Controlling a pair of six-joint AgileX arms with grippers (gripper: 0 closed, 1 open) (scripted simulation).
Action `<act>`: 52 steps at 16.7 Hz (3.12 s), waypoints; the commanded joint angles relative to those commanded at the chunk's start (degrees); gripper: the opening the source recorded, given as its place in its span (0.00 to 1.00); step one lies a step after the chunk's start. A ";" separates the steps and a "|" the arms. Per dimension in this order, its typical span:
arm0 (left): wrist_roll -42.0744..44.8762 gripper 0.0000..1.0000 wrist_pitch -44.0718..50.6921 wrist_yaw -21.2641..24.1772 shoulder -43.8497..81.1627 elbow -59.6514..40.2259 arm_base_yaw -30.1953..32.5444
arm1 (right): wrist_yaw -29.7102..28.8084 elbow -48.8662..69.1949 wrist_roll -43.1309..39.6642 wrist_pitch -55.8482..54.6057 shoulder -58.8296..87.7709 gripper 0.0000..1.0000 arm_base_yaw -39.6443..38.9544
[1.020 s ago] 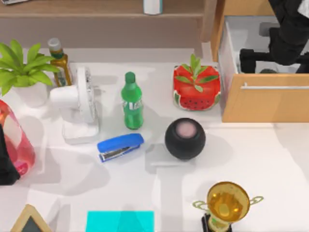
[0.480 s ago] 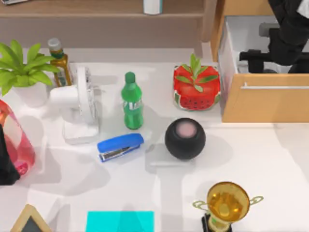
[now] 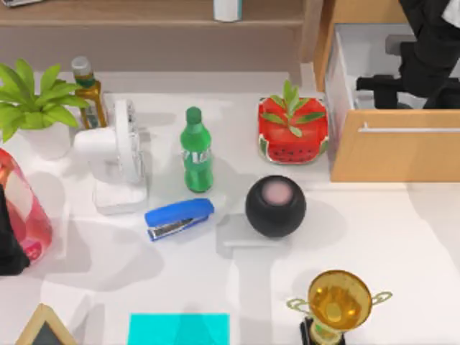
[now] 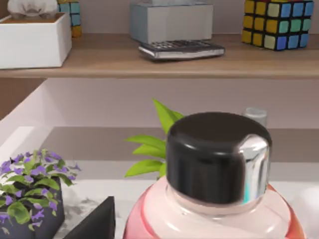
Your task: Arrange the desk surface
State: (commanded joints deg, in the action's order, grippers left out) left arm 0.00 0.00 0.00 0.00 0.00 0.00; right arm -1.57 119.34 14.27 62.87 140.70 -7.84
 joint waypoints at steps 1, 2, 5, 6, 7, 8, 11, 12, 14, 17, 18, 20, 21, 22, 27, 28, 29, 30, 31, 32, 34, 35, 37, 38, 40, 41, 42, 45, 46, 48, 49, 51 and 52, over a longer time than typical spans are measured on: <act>0.00 1.00 0.00 0.00 0.00 0.00 0.00 | 0.00 0.00 0.00 0.00 0.00 0.00 0.00; 0.00 1.00 0.00 0.00 0.00 0.00 0.00 | 0.00 0.00 0.00 0.00 0.00 0.00 0.00; 0.00 1.00 0.00 0.00 0.00 0.00 0.00 | 0.00 0.00 0.00 0.00 0.00 0.00 0.00; 0.00 1.00 0.00 0.00 0.00 0.00 0.00 | 0.00 0.00 0.00 0.00 0.00 0.00 0.00; 0.00 1.00 0.00 0.00 0.00 0.00 0.00 | 0.01 0.01 0.08 0.01 -0.08 0.00 0.08; 0.00 1.00 0.00 0.00 0.00 0.00 0.00 | 0.01 0.01 0.08 0.01 -0.08 0.00 0.08; 0.00 1.00 0.00 0.00 0.00 0.00 0.00 | -0.87 0.04 1.21 1.48 -2.40 0.00 -0.30; 0.00 1.00 0.00 0.00 0.00 0.00 0.00 | -1.44 -0.45 2.07 2.20 -3.62 0.00 -0.50; 0.00 1.00 0.00 0.00 0.00 0.00 0.00 | -2.77 -1.42 4.41 3.28 -6.60 0.00 -0.97; 0.00 1.00 0.00 0.00 0.00 0.00 0.00 | -4.82 -2.21 9.38 3.57 -11.92 0.00 -2.51; 0.00 1.00 0.00 0.00 0.00 0.00 0.00 | -5.40 -2.33 11.36 3.32 -13.72 0.00 -3.47; 0.00 1.00 0.00 0.00 0.00 0.00 0.00 | -6.33 -2.55 15.67 2.52 -17.11 0.00 -6.15; 0.00 1.00 0.00 0.00 0.00 0.00 0.00 | -6.64 -2.77 17.99 2.03 -18.60 0.00 -7.93; 0.00 1.00 0.00 0.00 0.00 0.00 0.00 | -6.86 -3.11 20.37 1.53 -19.93 0.00 -9.93; 0.00 1.00 0.00 0.00 0.00 0.00 0.00 | -6.89 -6.84 32.61 -0.76 -23.72 0.00 -22.73; 0.00 1.00 0.00 0.00 0.00 0.00 0.00 | -6.74 -7.95 35.01 -1.17 -23.94 0.00 -25.67; 0.00 1.00 0.00 0.00 0.00 0.00 0.00 | -6.56 -9.17 37.34 -1.57 -23.96 0.00 -28.68; 0.00 1.00 0.00 0.00 0.00 0.00 0.00 | -6.36 -10.46 39.60 -1.97 -23.84 0.00 -31.70; 0.00 1.00 0.00 0.00 0.00 0.00 0.00 | -6.15 -11.79 41.78 -2.36 -23.62 0.00 -34.73; 0.00 1.00 0.00 0.00 0.00 0.00 0.00 | -5.92 -13.14 43.86 -2.75 -23.29 0.00 -37.73; 0.00 1.00 0.00 0.00 0.00 0.00 0.00 | -5.48 -15.87 47.66 -3.53 -22.35 0.00 -43.58; 0.00 1.00 0.00 0.00 0.00 0.00 0.00 | -5.26 -17.21 49.35 -3.91 -21.78 0.00 -46.37; 0.00 1.00 0.00 0.00 0.00 0.00 0.00 | -4.87 -19.80 52.36 -4.60 -20.54 0.00 -51.61; 0.00 1.00 0.00 0.00 0.00 0.00 0.00 | -4.70 -21.01 53.61 -4.89 -19.90 0.00 -53.94; 0.00 1.00 0.00 0.00 0.00 0.00 0.00 | -4.42 -23.19 55.67 -5.34 -18.70 0.00 -57.97; 0.00 1.00 0.00 0.00 0.00 0.00 0.00 | -4.31 -24.14 56.48 -5.50 -18.16 0.00 -59.64; 0.00 1.00 0.00 0.00 0.00 0.00 0.00 | -4.22 -24.93 57.09 -5.60 -17.71 0.00 -60.95; 0.00 1.00 0.00 0.00 0.00 0.00 0.00 | -4.07 -26.17 57.99 -5.74 -16.97 0.00 -63.03; 0.00 1.00 0.00 0.00 0.00 0.00 0.00 | -4.07 -26.17 57.99 -5.74 -16.97 0.00 -63.03; 0.00 1.00 0.00 0.00 0.00 0.00 0.00 | -4.07 -26.17 57.99 -5.74 -16.97 0.00 -63.03; 0.00 1.00 0.00 0.00 0.00 0.00 0.00 | -4.07 -26.17 57.99 -5.74 -16.97 0.00 -63.03; 0.00 1.00 0.00 0.00 0.00 0.00 0.00 | -4.08 -26.07 58.03 -5.74 -17.18 0.00 -62.80; 0.00 1.00 0.00 0.00 0.00 0.00 0.00 | -4.08 -26.06 58.03 -5.71 -17.20 0.00 -62.79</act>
State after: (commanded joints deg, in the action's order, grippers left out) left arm 0.00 0.00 0.00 0.00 0.00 0.00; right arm -5.66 93.28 72.30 57.16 123.50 -70.63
